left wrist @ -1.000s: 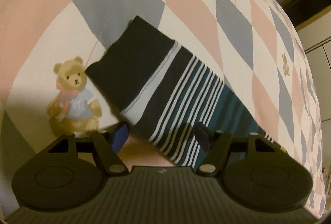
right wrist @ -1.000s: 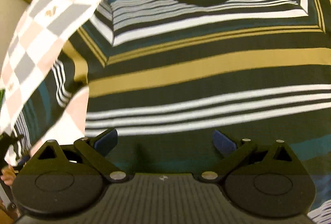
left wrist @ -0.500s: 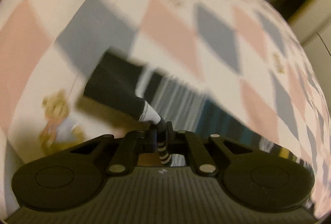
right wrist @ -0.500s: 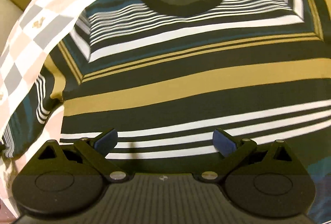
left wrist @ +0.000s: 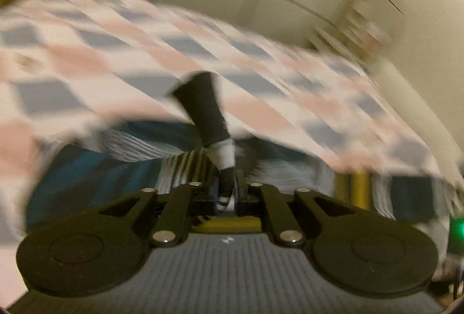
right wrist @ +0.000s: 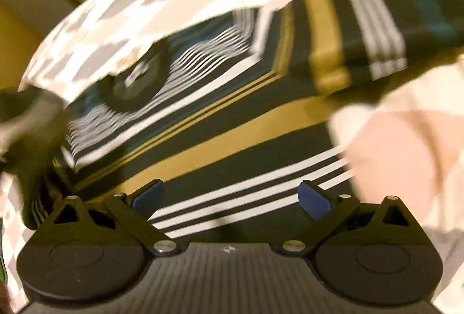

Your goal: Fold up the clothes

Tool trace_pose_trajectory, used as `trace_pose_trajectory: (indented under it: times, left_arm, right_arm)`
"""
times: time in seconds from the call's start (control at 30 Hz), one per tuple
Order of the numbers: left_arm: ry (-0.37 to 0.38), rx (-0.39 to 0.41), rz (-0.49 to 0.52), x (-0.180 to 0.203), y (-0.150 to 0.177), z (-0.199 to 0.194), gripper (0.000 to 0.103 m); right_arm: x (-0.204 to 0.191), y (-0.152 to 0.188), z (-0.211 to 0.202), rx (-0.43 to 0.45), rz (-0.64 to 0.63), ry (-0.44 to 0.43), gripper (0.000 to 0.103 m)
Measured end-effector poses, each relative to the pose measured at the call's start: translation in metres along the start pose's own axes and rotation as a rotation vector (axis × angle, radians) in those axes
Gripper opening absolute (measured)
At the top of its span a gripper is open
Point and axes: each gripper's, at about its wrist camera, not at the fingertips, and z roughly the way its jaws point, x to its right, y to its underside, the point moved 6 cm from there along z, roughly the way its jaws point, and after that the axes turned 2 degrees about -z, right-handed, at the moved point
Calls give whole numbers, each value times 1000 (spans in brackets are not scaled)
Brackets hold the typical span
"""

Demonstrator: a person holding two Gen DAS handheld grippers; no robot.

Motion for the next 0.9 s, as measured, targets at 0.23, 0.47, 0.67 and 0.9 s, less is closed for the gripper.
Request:
trace_pose_trajectory:
  times: [0.23, 0.47, 0.67, 0.9]
  left_arm:
    - [-56, -185, 43, 53, 92, 43, 25]
    - [-228, -170, -50, 4, 107, 11, 25]
    - [-321, -144, -113, -43, 95, -3, 30]
    - [-326, -187, -130, -81, 92, 6, 32]
  right_arm:
    - [43, -14, 1, -6, 8, -157, 81]
    - [19, -7, 37, -84, 98, -398, 27]
    - [-9, -5, 72, -126, 235, -537, 46]
    - [-32, -25, 93, -52, 283, -521, 10]
